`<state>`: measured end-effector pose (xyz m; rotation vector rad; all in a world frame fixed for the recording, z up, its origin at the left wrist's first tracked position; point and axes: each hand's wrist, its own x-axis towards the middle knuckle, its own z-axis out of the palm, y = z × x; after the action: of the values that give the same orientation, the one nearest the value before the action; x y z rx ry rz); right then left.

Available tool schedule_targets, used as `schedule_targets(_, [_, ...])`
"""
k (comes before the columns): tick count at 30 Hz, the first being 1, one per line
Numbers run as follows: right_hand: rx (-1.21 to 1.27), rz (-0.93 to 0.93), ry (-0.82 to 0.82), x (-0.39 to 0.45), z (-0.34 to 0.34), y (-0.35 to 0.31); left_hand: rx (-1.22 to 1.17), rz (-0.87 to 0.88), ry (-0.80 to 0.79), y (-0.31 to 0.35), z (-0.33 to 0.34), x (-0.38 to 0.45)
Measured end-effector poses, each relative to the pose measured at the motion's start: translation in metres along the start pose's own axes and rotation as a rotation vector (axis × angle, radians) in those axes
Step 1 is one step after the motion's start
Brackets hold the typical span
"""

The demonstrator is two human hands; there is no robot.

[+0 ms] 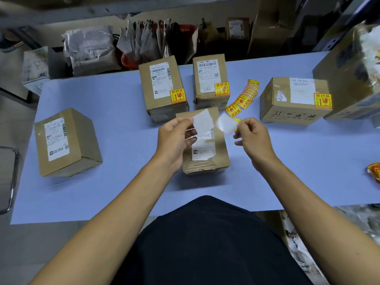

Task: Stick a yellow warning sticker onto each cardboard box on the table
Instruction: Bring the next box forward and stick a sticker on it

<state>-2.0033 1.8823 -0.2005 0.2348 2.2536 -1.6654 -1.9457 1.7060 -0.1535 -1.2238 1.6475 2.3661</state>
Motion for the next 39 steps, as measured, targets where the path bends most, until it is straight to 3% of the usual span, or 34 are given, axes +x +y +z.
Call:
schedule_targets(5, [-0.088, 0.129, 0.06, 0.021, -0.024, 0.039, 0.036, -0.021, 0.031, -0.003, -0.006, 0.004])
schedule_targets(9, [-0.246, 0.215, 0.011, 0.031, -0.032, 0.066, 0.074, -0.042, 0.036, -0.01, -0.007, 0.004])
schedule_targets(18, [-0.45, 0.224, 0.018, 0.03, -0.036, 0.081, 0.117, -0.066, 0.04, -0.022, -0.008, 0.004])
schedule_targets(21, [-0.481, 0.042, 0.02, 0.017, -0.028, 0.066, 0.119, -0.096, 0.036, -0.025, -0.006, 0.008])
schedule_targets(25, [-0.514, -0.475, -0.03, -0.007, -0.005, 0.039, 0.044, -0.202, 0.039, -0.031, -0.002, 0.014])
schedule_targets(28, [-0.677, -0.806, -0.118, -0.017, 0.008, 0.026, -0.019, -0.254, 0.029, -0.034, 0.002, 0.016])
schedule_targets(31, [-0.777, -0.971, -0.136, -0.018, 0.015, 0.027, -0.157, -0.325, -0.008, -0.034, 0.004, 0.015])
schedule_targets(33, [-0.64, -0.827, -0.113, -0.021, 0.018, 0.028, -0.242, -0.375, -0.041, -0.033, 0.002, 0.013])
schedule_targets(37, [0.109, -0.045, -0.092, -0.024, 0.02, 0.012, -0.306, -0.385, -0.081, -0.031, -0.007, 0.009])
schedule_targets(39, [0.47, 0.312, -0.183, -0.025, 0.015, 0.006, -0.167, -0.336, -0.086, -0.034, -0.01, 0.009])
